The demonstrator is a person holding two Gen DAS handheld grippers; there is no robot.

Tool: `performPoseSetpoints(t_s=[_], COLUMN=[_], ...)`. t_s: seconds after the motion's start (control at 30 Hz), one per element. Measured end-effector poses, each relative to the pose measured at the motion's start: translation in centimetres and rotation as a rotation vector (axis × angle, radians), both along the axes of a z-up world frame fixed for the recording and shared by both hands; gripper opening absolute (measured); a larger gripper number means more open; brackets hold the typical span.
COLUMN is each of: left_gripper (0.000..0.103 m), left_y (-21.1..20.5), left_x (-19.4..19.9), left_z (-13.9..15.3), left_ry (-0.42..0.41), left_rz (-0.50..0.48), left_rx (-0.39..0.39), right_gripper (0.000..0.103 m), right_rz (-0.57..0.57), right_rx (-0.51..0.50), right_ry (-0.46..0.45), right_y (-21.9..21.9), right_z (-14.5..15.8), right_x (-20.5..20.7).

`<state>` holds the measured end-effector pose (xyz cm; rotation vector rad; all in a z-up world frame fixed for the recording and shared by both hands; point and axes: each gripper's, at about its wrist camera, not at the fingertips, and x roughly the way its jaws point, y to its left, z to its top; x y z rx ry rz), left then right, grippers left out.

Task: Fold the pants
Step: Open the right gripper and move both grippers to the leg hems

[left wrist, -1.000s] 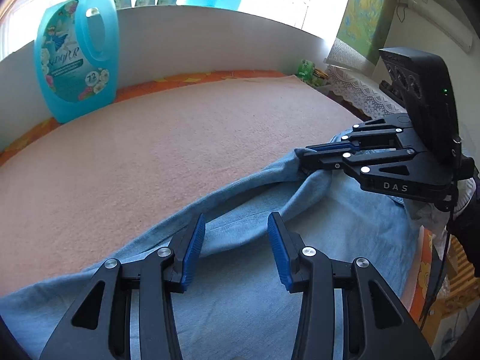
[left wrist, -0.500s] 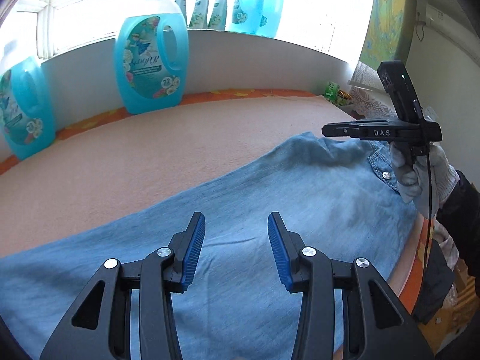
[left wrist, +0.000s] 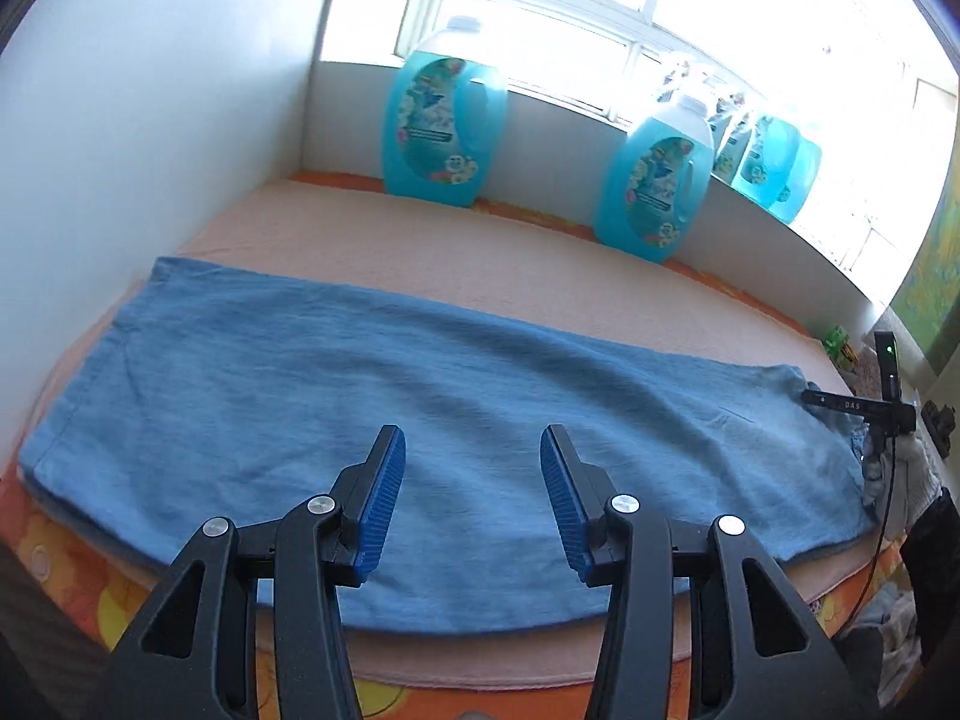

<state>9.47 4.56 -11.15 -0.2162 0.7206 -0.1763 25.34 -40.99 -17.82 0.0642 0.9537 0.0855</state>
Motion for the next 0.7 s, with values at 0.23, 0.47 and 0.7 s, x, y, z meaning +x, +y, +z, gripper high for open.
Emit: performPoseSetpoints(t_s=[0.23, 0.47, 0.7], left_gripper=[0.046, 0.046, 0.046], left_y=[10.1, 15.5, 17.9], left_x=[-4.3, -7.5, -7.9], left_z=[-1.8, -3.3, -4.1], left_ry=[0.022, 0.025, 0.007], left_rz=[0.246, 0.344, 0.327], left_rx=[-0.049, -0.082, -0.099], right_gripper=[0.043, 0.048, 0.048], right_rz=[0.105, 0.326, 0.601], right_rx=[0.058, 0.033, 0.034], right_ry=[-0.094, -0.178, -0.197], right_y=[6.5, 18.7, 32.8], right_z=[3.8, 6.3, 6.6], right_x=[-2.0, -4.1, -5.9])
